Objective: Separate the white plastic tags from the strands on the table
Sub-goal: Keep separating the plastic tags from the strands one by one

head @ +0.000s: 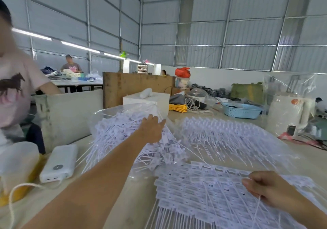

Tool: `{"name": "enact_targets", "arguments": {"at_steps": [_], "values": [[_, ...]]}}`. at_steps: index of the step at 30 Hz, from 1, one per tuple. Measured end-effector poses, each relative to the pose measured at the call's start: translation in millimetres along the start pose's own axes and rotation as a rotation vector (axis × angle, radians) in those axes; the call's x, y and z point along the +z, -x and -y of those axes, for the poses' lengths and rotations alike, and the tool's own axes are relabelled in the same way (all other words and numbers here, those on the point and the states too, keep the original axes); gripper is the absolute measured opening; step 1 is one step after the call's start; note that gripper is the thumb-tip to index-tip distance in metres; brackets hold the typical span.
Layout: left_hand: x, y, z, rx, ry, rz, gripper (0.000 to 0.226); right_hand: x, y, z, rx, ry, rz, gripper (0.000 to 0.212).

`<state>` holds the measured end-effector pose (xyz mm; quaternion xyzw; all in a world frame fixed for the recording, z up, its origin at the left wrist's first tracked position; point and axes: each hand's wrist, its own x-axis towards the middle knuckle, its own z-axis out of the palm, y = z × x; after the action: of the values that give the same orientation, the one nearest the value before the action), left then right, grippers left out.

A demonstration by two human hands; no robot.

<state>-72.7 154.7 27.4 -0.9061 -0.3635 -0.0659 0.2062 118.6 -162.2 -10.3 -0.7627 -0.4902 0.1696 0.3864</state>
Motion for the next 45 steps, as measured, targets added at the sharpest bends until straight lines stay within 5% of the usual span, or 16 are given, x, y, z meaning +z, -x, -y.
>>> {"name": "enact_targets", "arguments": {"at_steps": [11, 19, 23, 25, 28, 29, 32, 35, 40, 45], "values": [[38.4, 6.9, -10.4, -0.153, 0.068, -0.202, 0.069, 0.5, -2.3, 3.8, -0.020, 0.079, 0.006, 0.044], [15.5, 15.4, -26.9, -0.340, 0.080, 0.074, 0.076, 1.6, 5.1, 6.4, 0.007, 0.043, 0.032, 0.047], [-27.5, 31.4, -47.3, -0.319, -0.118, 0.114, 0.044, 0.0, 14.5, 16.9, 0.036, -0.016, 0.061, 0.039], [-54.2, 42.0, -66.9, -0.275, -0.137, 0.011, 0.025, -1.4, 18.9, 19.8, 0.029, -0.027, 0.095, 0.029], [-82.2, 61.7, -108.4, -0.068, 0.206, -0.280, 0.015, -2.2, 23.1, 22.1, 0.011, -0.072, 0.095, 0.005], [-85.5, 69.2, -124.3, 0.017, 0.394, -0.302, 0.024, -2.4, 22.4, 22.1, 0.012, -0.111, 0.084, 0.015], [-84.3, 86.1, -168.2, 0.168, 0.969, 0.019, 0.053, -2.9, 18.9, 21.8, -0.026, -0.217, 0.050, 0.046], [-65.6, 94.3, -195.5, 0.199, 1.291, 0.213, 0.044, 1.7, 17.1, 24.3, -0.082, -0.184, 0.064, 0.058], [-42.3, 90.2, -199.4, 0.077, 1.548, 0.038, 0.030, 1.7, 12.5, 25.4, -0.141, 0.080, -0.043, 0.060], [-42.9, 92.0, -185.3, -0.105, 1.929, 0.107, 0.023, -6.8, 9.0, 10.3, -0.144, 0.207, -0.235, 0.023]]}}
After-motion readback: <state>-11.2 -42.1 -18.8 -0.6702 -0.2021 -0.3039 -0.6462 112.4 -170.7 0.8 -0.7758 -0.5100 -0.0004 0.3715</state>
